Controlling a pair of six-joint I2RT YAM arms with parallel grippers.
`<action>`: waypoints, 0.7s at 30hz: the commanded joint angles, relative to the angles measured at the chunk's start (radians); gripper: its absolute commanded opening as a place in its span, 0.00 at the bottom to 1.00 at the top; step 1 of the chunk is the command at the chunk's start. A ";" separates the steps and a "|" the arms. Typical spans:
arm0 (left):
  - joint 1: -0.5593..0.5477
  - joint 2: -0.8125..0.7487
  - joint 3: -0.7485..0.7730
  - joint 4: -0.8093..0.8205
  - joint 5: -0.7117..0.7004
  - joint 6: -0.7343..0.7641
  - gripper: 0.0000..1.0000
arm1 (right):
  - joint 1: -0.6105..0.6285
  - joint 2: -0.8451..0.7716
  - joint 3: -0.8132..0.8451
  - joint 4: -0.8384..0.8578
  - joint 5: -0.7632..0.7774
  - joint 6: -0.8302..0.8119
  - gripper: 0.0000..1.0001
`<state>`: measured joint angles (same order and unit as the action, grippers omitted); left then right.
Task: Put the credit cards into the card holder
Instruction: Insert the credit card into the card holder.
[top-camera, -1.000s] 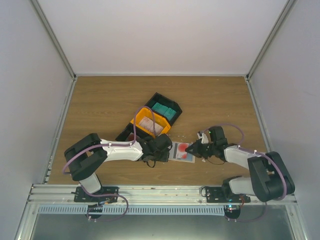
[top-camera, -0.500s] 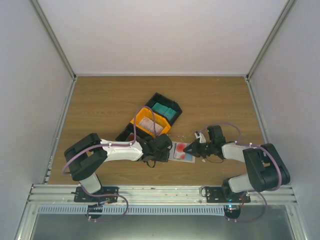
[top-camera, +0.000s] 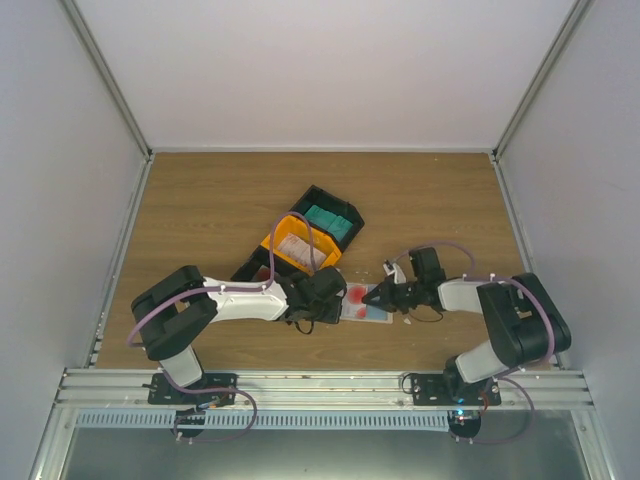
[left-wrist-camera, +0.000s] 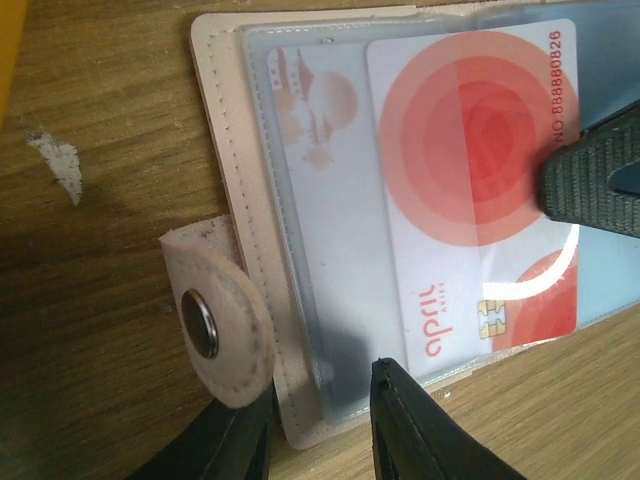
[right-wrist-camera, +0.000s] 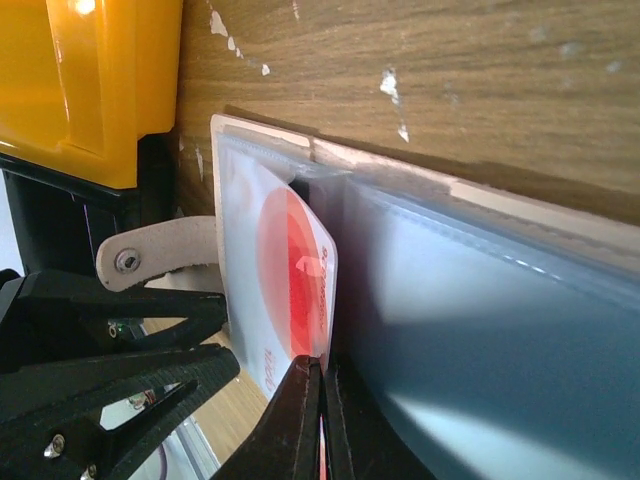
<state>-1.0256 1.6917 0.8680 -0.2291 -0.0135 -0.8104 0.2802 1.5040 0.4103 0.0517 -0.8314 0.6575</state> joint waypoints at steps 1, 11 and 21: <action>-0.007 0.060 -0.012 0.015 0.062 0.017 0.30 | 0.033 0.036 0.030 -0.047 0.044 -0.032 0.02; -0.007 0.056 -0.036 0.085 0.130 0.034 0.30 | 0.088 0.059 0.078 -0.084 0.065 -0.032 0.02; -0.007 0.052 -0.040 0.060 0.100 0.021 0.27 | 0.092 -0.068 0.110 -0.235 0.230 -0.064 0.32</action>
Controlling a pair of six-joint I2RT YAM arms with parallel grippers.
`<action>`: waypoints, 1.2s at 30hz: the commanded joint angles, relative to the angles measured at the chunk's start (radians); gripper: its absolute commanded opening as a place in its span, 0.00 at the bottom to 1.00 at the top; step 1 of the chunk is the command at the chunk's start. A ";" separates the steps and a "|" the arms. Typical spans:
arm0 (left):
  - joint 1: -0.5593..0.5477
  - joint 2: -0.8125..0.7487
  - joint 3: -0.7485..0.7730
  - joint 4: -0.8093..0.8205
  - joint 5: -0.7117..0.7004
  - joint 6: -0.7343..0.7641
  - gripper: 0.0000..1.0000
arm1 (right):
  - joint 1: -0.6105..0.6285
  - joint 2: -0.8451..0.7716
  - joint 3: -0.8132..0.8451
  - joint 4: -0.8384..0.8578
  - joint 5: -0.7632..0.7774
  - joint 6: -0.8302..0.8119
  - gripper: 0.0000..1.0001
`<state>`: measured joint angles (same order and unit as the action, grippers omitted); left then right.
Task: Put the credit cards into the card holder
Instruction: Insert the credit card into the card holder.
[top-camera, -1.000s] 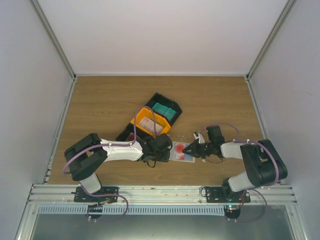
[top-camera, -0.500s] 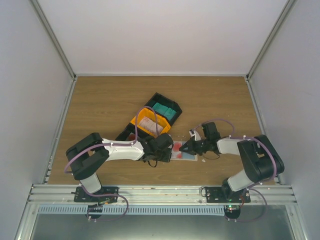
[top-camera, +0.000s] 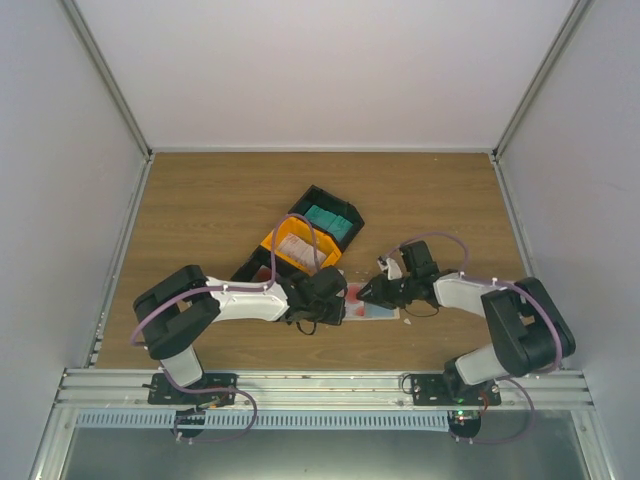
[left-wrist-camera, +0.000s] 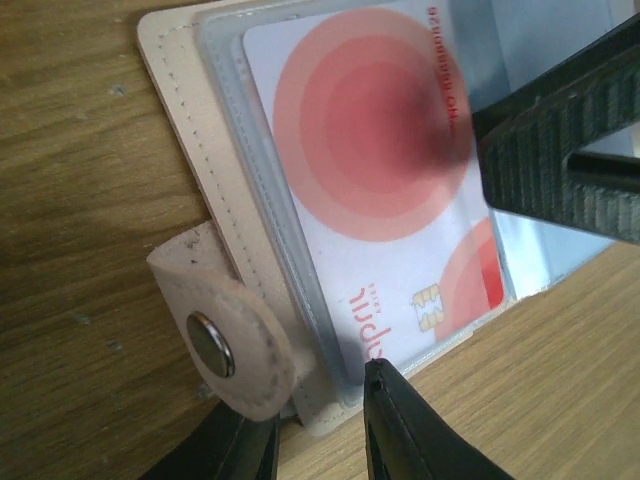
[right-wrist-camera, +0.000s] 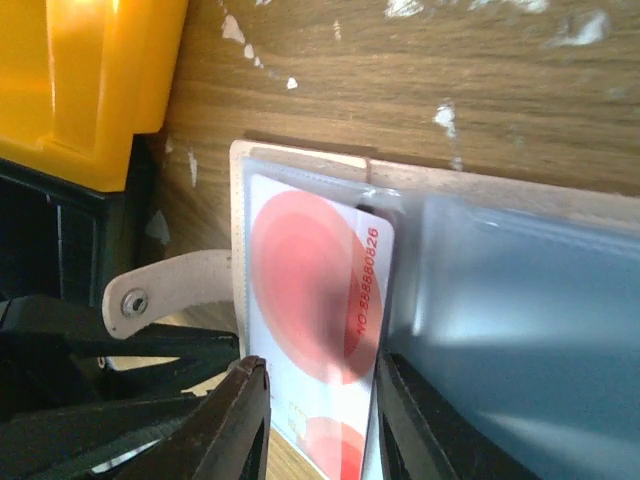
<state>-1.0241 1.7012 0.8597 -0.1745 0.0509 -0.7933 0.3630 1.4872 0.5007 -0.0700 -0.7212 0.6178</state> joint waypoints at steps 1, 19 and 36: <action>-0.008 0.044 -0.030 0.008 0.040 0.006 0.27 | 0.013 -0.063 0.022 -0.127 0.136 -0.025 0.33; -0.005 0.079 0.001 -0.010 0.033 0.014 0.28 | 0.186 -0.058 0.146 -0.246 0.318 -0.089 0.34; 0.046 -0.262 0.224 -0.345 -0.144 0.172 0.70 | 0.047 -0.330 0.105 -0.400 0.768 -0.011 0.72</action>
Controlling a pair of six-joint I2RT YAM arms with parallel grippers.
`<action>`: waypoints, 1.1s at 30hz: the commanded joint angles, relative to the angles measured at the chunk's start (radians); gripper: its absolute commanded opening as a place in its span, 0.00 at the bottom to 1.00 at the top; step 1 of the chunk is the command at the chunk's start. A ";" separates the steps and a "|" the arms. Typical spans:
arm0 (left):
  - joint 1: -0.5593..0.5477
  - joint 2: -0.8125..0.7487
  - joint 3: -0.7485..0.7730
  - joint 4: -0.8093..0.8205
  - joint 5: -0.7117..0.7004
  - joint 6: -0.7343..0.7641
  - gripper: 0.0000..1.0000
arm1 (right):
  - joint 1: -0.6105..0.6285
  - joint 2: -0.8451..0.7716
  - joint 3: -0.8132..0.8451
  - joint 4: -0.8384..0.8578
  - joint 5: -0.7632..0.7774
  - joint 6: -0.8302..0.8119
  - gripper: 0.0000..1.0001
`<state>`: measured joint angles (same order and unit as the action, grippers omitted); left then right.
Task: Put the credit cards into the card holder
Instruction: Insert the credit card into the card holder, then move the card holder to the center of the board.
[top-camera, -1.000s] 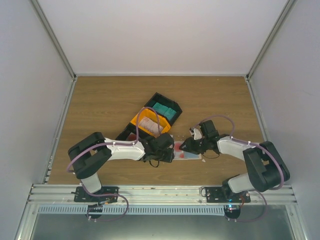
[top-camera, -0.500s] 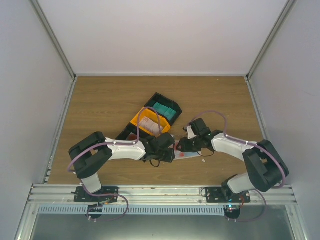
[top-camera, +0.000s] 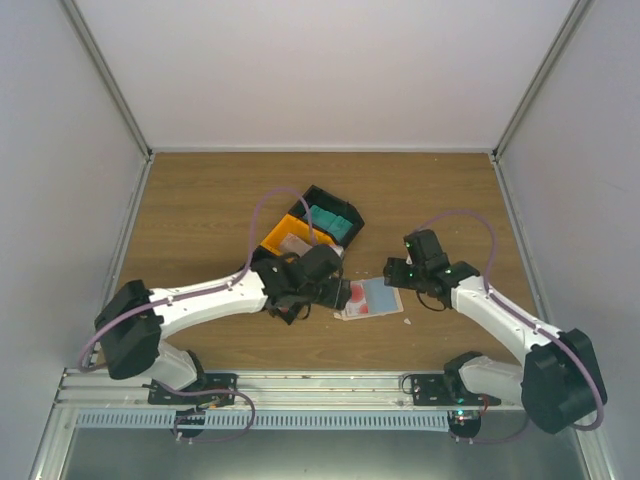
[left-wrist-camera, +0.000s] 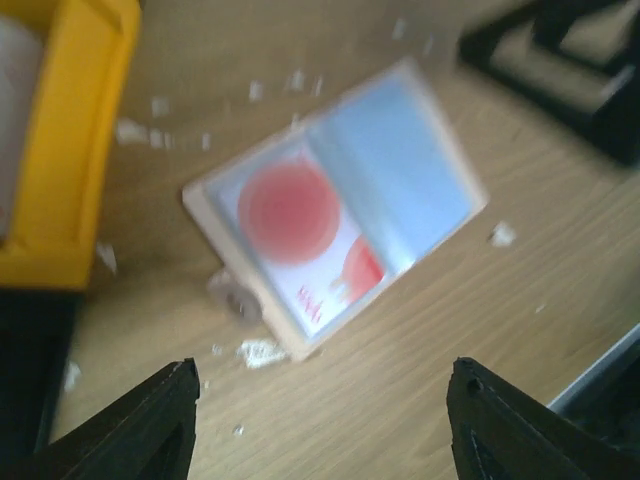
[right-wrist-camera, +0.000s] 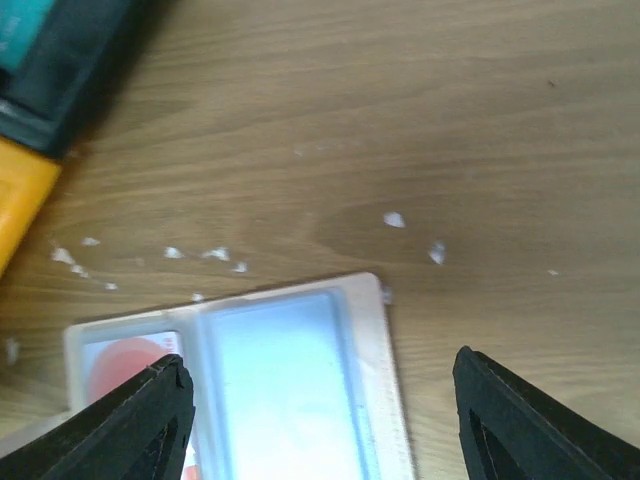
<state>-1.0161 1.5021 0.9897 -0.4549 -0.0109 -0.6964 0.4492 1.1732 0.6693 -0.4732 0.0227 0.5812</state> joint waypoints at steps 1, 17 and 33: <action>0.056 -0.070 0.110 -0.071 -0.086 0.090 0.71 | -0.048 -0.009 -0.074 0.015 -0.006 0.022 0.72; 0.322 -0.020 0.202 -0.015 0.076 0.212 0.72 | -0.070 0.068 -0.177 0.101 -0.193 0.015 0.69; 0.359 0.337 0.502 0.000 0.080 0.336 0.60 | -0.072 -0.019 -0.140 0.101 -0.248 0.045 0.69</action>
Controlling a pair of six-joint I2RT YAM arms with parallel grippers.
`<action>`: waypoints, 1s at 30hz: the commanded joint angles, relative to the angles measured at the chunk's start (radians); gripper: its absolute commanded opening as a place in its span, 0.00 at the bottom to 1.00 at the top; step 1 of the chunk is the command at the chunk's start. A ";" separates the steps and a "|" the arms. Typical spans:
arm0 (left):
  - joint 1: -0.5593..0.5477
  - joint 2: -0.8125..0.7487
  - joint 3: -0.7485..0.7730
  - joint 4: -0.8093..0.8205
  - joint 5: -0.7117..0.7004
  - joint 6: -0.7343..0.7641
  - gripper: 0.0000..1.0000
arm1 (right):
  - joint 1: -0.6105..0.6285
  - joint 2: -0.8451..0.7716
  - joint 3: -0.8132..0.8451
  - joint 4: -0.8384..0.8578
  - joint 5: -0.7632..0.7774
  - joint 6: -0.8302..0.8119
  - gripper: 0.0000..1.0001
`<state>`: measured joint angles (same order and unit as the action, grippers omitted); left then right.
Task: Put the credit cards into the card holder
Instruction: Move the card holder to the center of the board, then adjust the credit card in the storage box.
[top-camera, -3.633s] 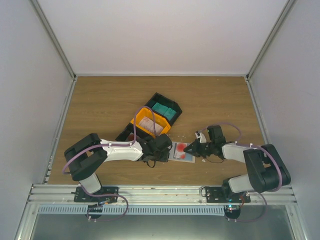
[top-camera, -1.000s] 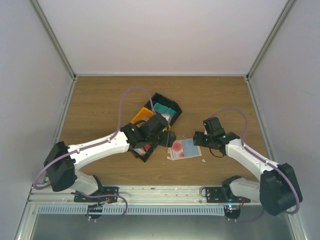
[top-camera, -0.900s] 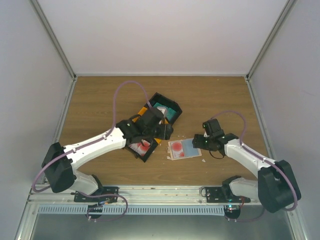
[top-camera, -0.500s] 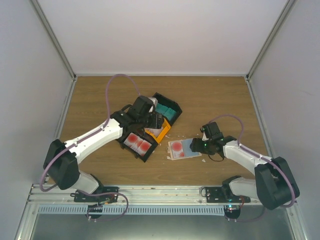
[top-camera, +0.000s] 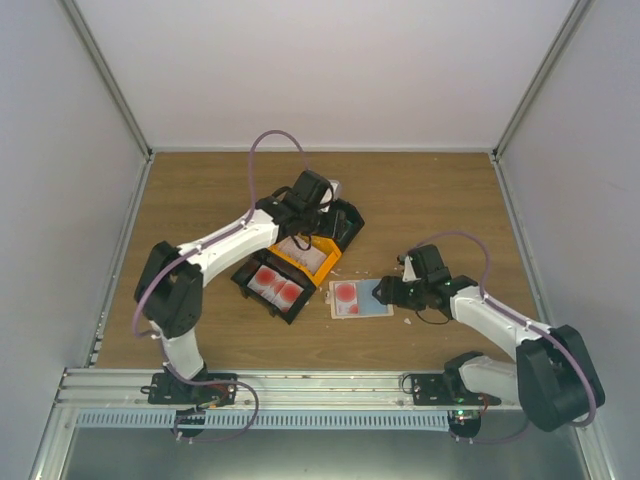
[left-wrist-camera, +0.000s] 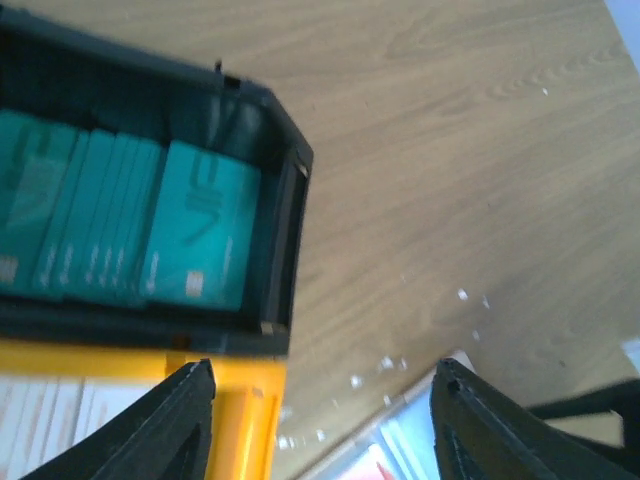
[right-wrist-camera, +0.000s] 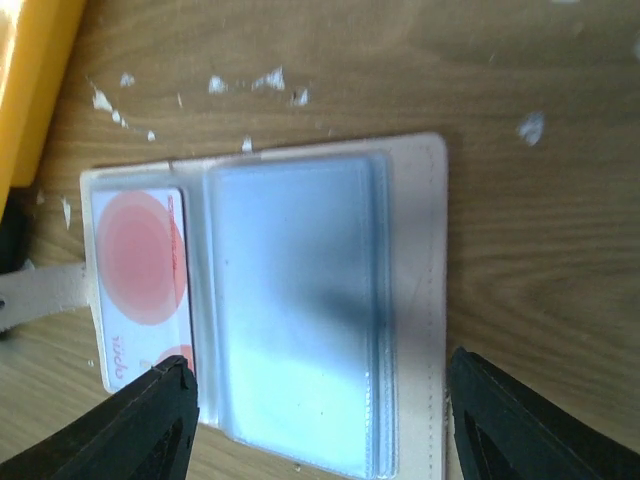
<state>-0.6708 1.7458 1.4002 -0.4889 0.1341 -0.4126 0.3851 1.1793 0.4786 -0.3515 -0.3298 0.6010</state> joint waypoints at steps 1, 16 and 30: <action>0.021 0.126 0.112 0.033 -0.110 0.059 0.57 | -0.008 -0.027 0.068 -0.023 0.146 0.026 0.69; 0.059 0.513 0.464 -0.046 -0.101 0.115 0.51 | -0.007 0.202 0.250 0.172 0.137 0.024 0.66; 0.059 0.618 0.569 -0.221 -0.120 0.094 0.38 | -0.007 0.462 0.387 0.243 0.058 0.063 0.65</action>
<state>-0.6167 2.3383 1.9373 -0.6491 0.0246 -0.3065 0.3820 1.5753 0.8047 -0.1425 -0.2485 0.6453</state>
